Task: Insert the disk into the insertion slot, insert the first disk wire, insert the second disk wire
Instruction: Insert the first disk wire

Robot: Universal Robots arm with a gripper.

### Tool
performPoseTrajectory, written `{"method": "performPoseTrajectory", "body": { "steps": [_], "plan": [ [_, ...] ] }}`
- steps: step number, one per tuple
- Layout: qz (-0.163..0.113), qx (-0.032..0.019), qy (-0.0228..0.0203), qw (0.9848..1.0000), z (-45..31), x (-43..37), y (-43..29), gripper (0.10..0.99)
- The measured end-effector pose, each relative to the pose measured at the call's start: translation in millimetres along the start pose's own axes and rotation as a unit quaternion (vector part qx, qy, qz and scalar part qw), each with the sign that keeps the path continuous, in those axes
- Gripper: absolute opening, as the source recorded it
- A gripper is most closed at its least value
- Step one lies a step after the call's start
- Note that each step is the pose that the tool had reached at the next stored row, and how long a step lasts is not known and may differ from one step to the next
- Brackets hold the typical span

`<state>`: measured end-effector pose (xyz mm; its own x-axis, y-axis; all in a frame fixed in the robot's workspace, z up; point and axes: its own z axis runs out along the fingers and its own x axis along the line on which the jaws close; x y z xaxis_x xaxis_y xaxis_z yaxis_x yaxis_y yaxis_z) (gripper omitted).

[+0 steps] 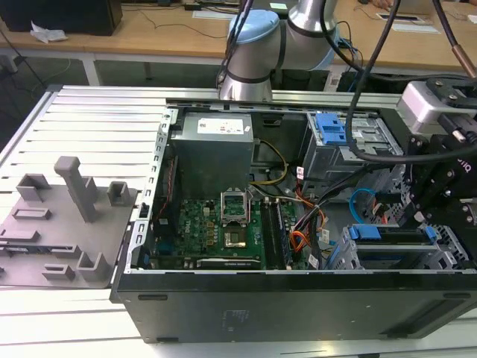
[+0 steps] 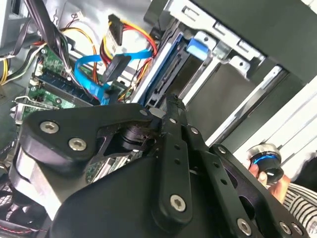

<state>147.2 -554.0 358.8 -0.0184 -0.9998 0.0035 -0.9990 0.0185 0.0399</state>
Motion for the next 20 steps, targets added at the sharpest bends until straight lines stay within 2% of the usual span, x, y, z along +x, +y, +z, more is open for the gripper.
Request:
{"method": "performPoseTrajectory", "body": {
  "steps": [3,6,9,10,11,13,14,15,17,20],
  "plan": [
    [0.0,0.0,0.0004,1.0,-1.4,0.0,-1.0,0.106],
    [0.0,0.0001,0.0025,1.0,-16.1,-0.4,-0.6,0.106],
    [0.0,0.0,0.0025,1.0,-19.4,-0.4,-0.5,0.114],
    [0.0,0.0001,0.0024,1.0,-20.5,-0.5,-0.4,0.235],
    [0.0,0.0001,0.0025,1.0,-21.2,-0.5,-0.4,0.294],
    [0.0,0.0001,0.0025,1.0,-22.0,-0.5,-0.4,0.294],
    [0.0,0.0,0.0024,1.0,-22.3,-0.9,-0.3,0.361],
    [0.0,0.0001,0.0024,1.0,-22.3,-5.2,-0.2,0.361],
    [0.0,0.0,0.0024,1.0,-22.1,-21.6,0.1,0.361],
    [0.0,0.0001,0.0025,1.0,-21.4,-34.1,0.2,0.361]
  ]
}}
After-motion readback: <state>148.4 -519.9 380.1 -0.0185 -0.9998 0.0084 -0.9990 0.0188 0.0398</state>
